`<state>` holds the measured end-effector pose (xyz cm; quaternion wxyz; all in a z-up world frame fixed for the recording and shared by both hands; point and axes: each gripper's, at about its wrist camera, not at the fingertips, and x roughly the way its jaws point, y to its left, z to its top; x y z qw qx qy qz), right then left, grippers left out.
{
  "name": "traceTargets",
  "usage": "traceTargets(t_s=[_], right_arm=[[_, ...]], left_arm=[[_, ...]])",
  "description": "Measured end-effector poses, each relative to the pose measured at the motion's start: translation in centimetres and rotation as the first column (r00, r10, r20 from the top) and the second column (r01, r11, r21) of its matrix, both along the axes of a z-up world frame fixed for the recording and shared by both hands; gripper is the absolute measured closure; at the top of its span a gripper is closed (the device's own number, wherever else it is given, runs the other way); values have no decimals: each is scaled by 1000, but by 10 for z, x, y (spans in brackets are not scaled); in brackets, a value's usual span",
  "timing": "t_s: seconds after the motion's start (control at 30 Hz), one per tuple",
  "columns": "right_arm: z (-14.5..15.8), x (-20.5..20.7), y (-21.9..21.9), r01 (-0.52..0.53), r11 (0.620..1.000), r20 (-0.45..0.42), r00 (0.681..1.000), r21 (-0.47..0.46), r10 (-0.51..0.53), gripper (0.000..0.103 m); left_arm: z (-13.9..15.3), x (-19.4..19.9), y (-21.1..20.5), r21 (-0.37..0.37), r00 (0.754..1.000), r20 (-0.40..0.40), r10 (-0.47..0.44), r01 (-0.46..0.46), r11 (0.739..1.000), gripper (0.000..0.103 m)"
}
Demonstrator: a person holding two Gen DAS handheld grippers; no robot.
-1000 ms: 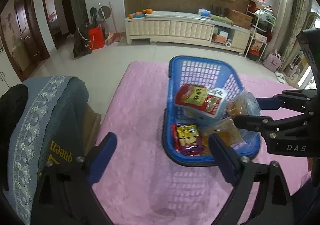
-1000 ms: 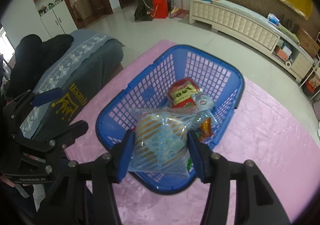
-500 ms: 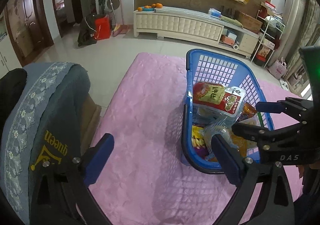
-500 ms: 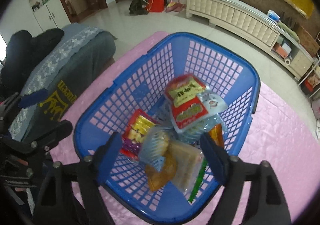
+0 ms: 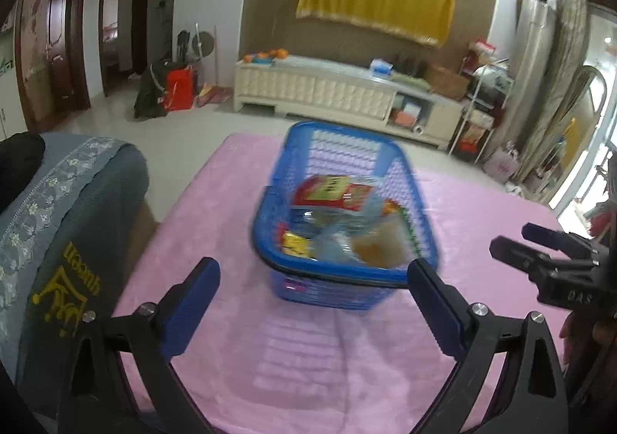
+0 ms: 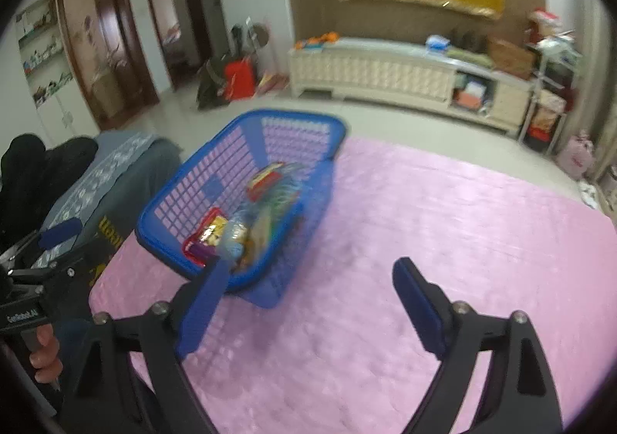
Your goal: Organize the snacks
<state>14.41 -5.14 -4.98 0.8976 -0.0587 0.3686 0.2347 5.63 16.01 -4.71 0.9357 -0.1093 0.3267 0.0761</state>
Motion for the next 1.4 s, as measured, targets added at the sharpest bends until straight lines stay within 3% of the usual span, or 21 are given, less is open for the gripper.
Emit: traceTargets(t_s=[0.03, 0.1, 0.17, 0.47, 0.97, 1.4], right_arm=[[3, -11, -9, 10, 1000, 22, 1000, 1, -10, 0], [8, -29, -23, 30, 1000, 59, 998, -5, -30, 0], [16, -45, -34, 42, 999, 91, 995, -2, -42, 0], [65, -110, -79, 135, 990, 265, 954, 43, -141, 0], [80, -148, -106, 187, 976, 296, 931, 114, -213, 0], [77, -162, -111, 177, 972, 279, 936, 154, -215, 0]], left_arm=[[2, -6, -10, 16, 1000, 17, -5, 5, 1000, 6], [7, -15, -28, 34, 999, 41, -25, 24, 999, 6], [15, -22, -44, 47, 998, 54, -38, 35, 998, 0], [64, -62, -106, 100, 979, 182, -95, 78, 992, 0], [87, -89, -137, 174, 958, 230, -173, 134, 976, 0], [84, -97, -144, 158, 959, 213, -188, 156, 975, 0]])
